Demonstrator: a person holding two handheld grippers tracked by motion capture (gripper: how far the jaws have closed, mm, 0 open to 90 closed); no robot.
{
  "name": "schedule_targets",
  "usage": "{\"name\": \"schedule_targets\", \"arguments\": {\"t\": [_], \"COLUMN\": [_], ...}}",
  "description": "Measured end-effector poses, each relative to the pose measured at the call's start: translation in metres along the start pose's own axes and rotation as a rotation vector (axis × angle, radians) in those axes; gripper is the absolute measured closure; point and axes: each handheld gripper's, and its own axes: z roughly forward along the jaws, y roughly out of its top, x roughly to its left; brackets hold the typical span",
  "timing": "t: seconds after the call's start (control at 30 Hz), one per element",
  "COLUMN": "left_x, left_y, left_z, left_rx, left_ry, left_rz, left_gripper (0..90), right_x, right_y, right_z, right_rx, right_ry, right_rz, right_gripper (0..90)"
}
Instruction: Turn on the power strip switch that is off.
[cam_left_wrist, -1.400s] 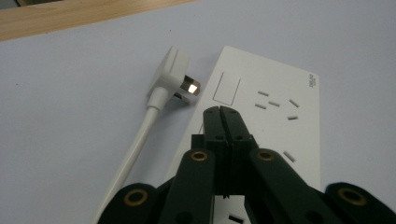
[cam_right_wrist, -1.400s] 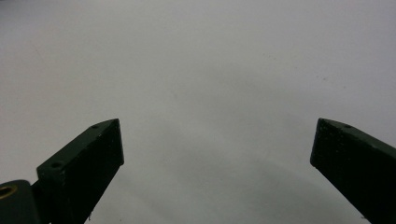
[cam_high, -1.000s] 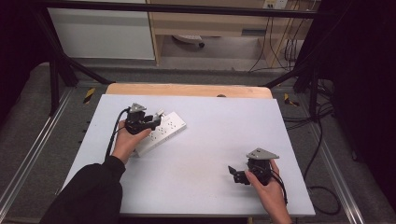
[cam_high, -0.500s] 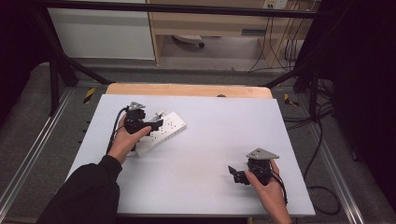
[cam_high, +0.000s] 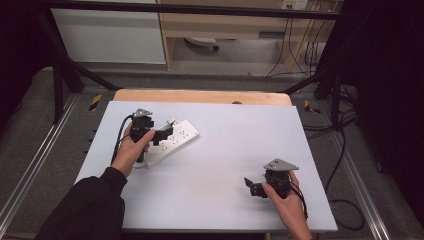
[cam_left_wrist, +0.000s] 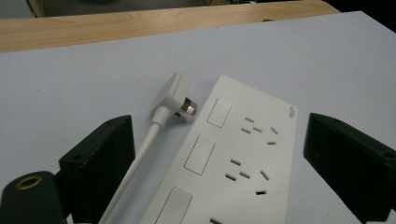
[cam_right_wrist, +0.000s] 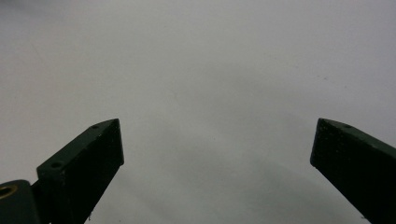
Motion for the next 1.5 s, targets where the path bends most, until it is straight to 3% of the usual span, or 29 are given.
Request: {"name": "schedule_targets", "arguments": {"t": [0.4,0.67,1.0,1.23,1.5], "left_x": [0.0,0.004,0.0,-0.005,-0.001], "left_y": [-0.003,-0.012,-0.046,-0.069,-0.1], "left_z": [-0.011,-0.028,-0.057,-0.085,-0.113], "left_rx": [0.006,-0.004,-0.013,-0.01,-0.021], "left_ry": [-0.013,-0.018,-0.023,-0.023,-0.021], "left_rz": [-0.012,-0.013,0.003,0.035,0.049], "left_gripper": [8.8,9.2,9.9,10.0,9.9], "right_x": [0.0,0.0,0.0,0.001,-0.001], "right_y": [0.0,0.0,0.0,0.0,-0.001], "right_z": [0.0,0.0,0.001,0.002,0.003], "right_rx": [-0.001,-0.002,0.003,0.01,0.011], "right_ry": [0.0,-0.001,-0.002,-0.002,-0.011], "right_rz": [-0.001,-0.001,-0.003,-0.007,-0.003], "right_gripper": [3.1,3.1,3.1,3.2,3.2]}}
